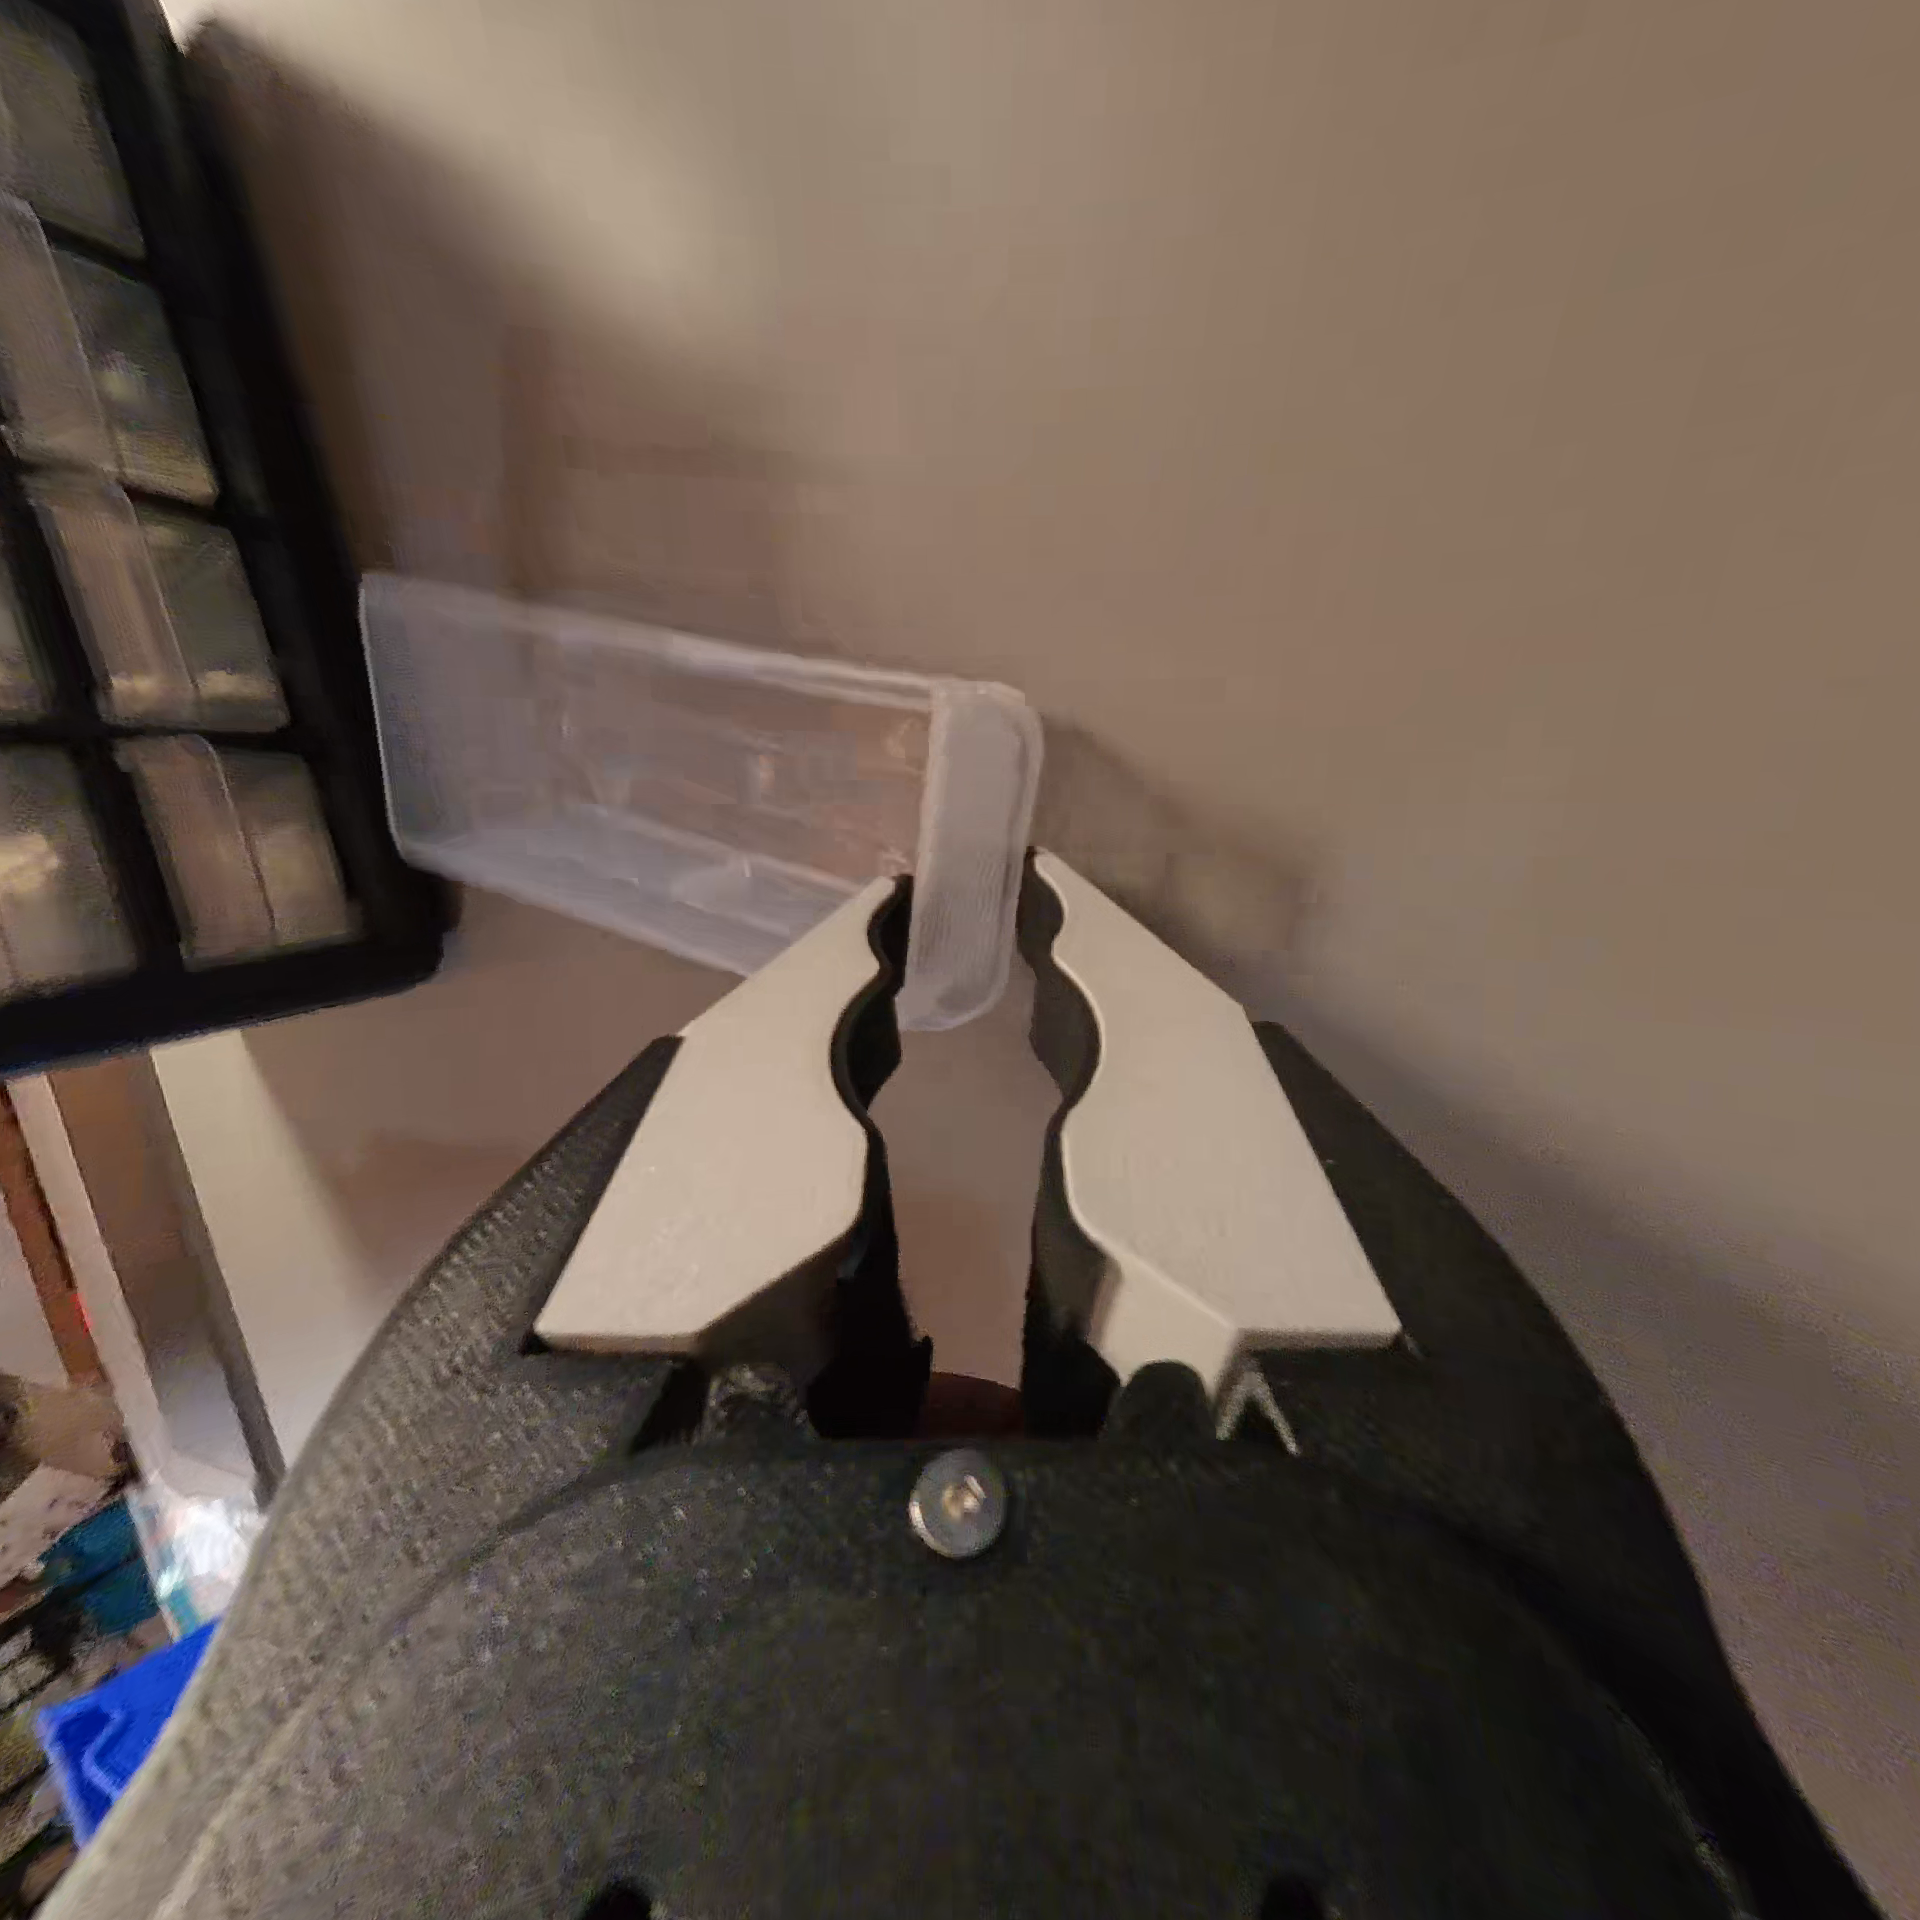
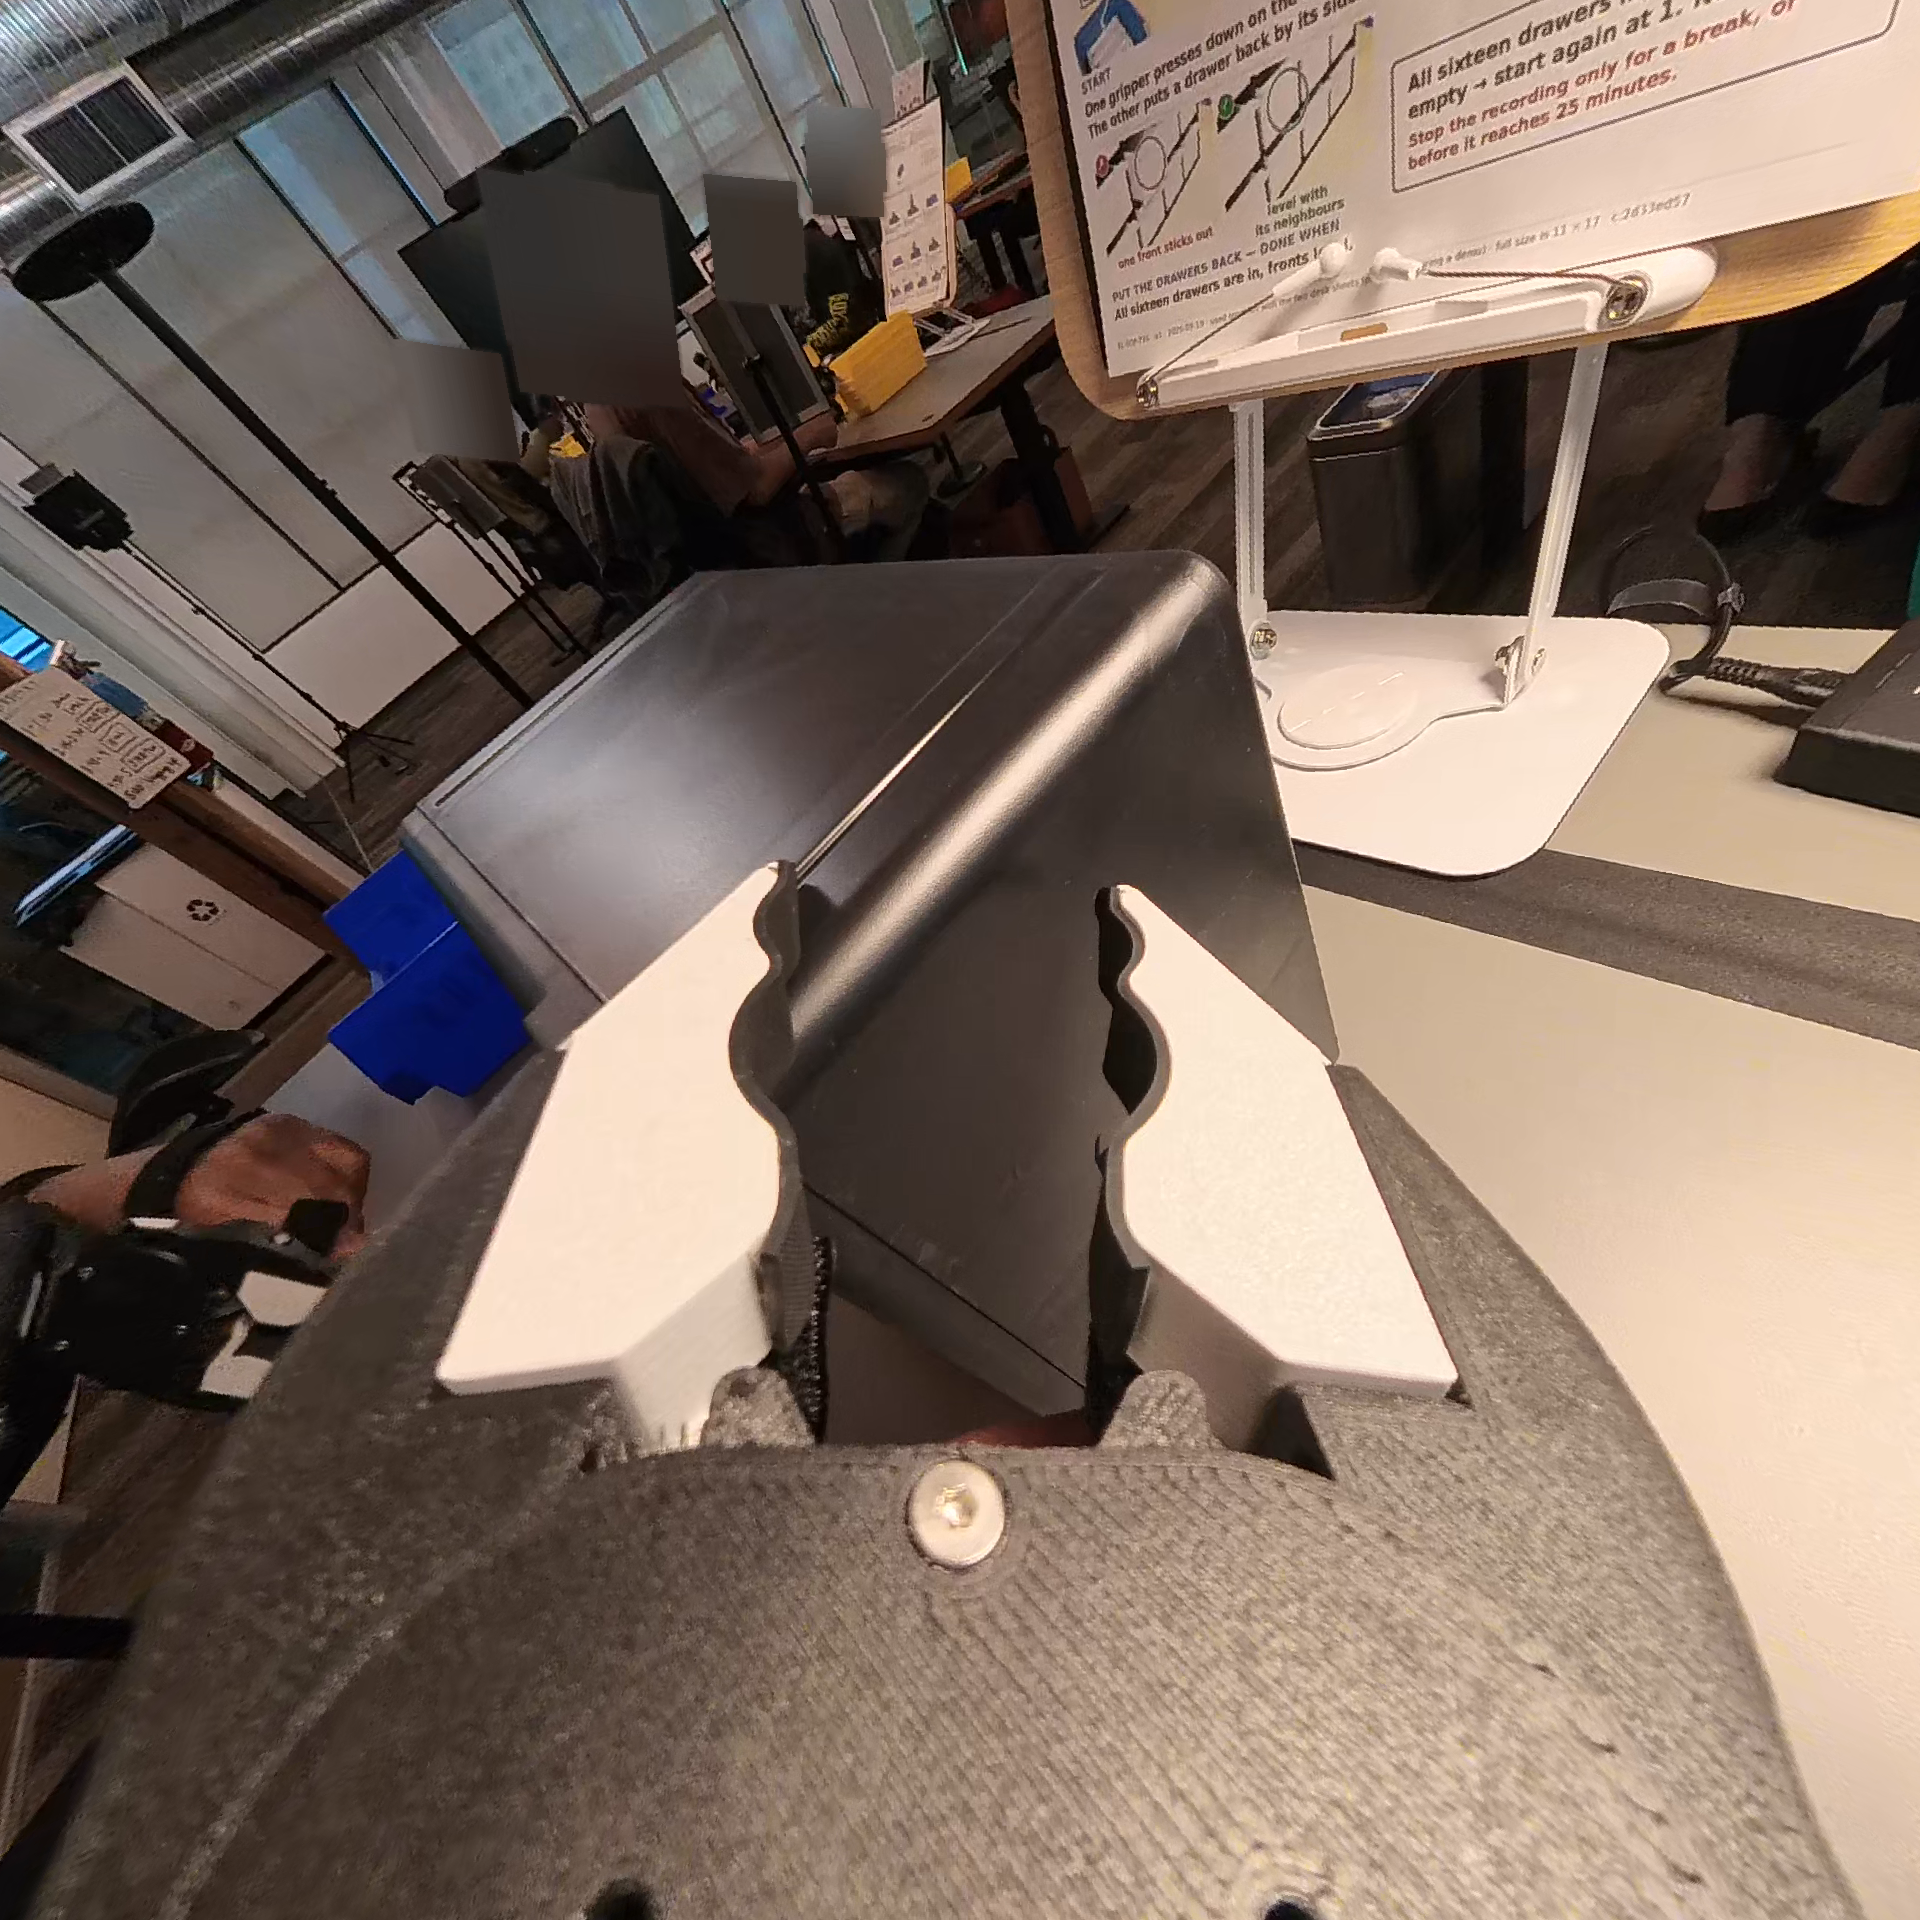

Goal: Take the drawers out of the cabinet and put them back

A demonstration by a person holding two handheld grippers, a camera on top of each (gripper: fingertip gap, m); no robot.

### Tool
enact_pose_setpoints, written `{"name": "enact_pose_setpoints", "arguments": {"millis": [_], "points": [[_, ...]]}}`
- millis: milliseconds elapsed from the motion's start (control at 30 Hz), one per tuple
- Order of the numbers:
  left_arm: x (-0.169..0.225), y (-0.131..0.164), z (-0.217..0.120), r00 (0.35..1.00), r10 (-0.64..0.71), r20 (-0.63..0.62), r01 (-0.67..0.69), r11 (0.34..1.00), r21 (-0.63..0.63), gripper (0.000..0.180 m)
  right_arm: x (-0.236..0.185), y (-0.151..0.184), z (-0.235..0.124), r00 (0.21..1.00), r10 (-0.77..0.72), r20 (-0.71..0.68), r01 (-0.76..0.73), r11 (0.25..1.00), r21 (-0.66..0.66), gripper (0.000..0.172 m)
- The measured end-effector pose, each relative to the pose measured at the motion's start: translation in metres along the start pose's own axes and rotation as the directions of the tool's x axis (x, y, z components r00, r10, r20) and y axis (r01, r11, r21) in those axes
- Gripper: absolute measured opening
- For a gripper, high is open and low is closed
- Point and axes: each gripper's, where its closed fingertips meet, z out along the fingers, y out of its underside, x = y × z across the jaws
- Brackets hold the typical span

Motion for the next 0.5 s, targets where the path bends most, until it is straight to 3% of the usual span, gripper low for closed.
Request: {"name": "enact_pose_setpoints", "arguments": {"millis": [200, 300, 500], "points": [[-0.042, -0.069, -0.031, 0.994, -0.108, -0.01, 0.107, 0.961, 0.254, 0.016, 0.0, 0.0, 0.001, 1.0, 0.006, 0.008, -0.006, 1.0, 0.001, 0.06], [-0.067, -0.112, -0.051, 0.982, -0.164, -0.091, 0.186, 0.916, 0.356, 0.016, 0.0, 0.0, 0.001, 1.0, 0.012, 0.013, -0.012, 1.0, 0.002, 0.06], [-0.112, -0.157, -0.051, 0.955, -0.224, -0.192, 0.274, 0.915, 0.297, 0.017, 0.0, 0.0, 0.001, 1.0, 0.011, 0.013, -0.011, 1.0, 0.003, 0.059]]}}
